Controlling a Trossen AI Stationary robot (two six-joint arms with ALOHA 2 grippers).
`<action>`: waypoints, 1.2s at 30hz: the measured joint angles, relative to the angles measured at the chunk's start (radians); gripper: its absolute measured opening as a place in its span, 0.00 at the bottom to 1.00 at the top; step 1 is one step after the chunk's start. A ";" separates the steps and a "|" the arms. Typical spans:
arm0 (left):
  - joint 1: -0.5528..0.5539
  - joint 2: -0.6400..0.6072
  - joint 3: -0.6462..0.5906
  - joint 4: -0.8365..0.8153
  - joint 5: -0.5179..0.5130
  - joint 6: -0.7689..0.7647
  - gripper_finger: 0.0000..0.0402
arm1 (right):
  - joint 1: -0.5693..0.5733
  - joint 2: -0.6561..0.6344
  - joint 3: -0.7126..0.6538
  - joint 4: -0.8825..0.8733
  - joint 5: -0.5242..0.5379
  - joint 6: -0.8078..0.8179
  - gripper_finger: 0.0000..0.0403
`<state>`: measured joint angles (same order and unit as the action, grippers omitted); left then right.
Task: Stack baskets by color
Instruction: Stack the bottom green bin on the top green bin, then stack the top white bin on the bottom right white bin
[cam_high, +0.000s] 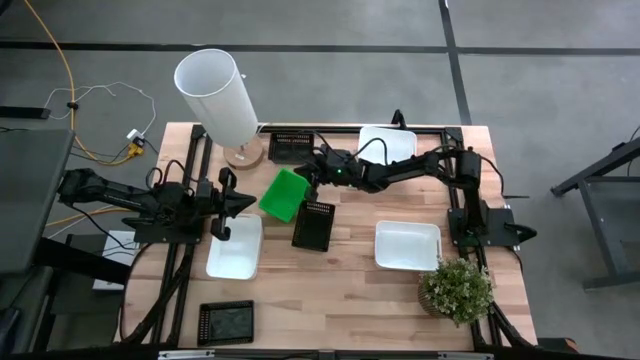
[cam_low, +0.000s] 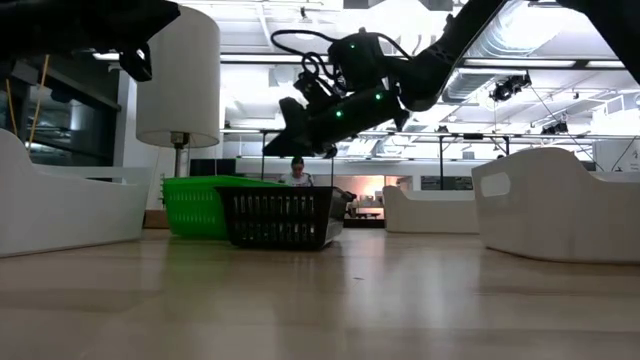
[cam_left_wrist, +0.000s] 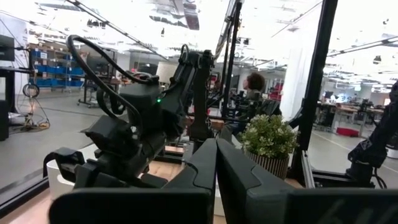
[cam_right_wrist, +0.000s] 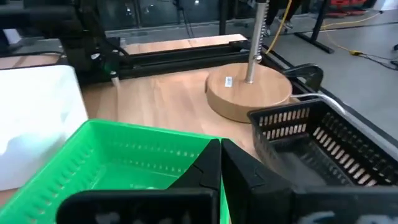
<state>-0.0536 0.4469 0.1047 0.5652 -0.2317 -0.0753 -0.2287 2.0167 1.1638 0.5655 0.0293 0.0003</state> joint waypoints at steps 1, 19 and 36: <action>0.000 0.000 0.000 0.000 0.000 0.000 0.00 | 0.000 0.000 0.000 0.000 -0.004 0.000 0.00; 0.000 0.000 0.000 -0.019 0.000 0.008 0.00 | 0.076 -0.524 -0.399 -0.157 0.023 -0.059 0.00; 0.001 0.000 0.000 -0.021 -0.045 0.080 0.00 | 0.361 -0.873 -0.787 0.250 0.101 -0.052 0.00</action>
<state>-0.0528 0.4469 0.1047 0.5446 -0.2763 0.0046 0.1322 1.1433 0.3773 0.8153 0.1303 -0.0522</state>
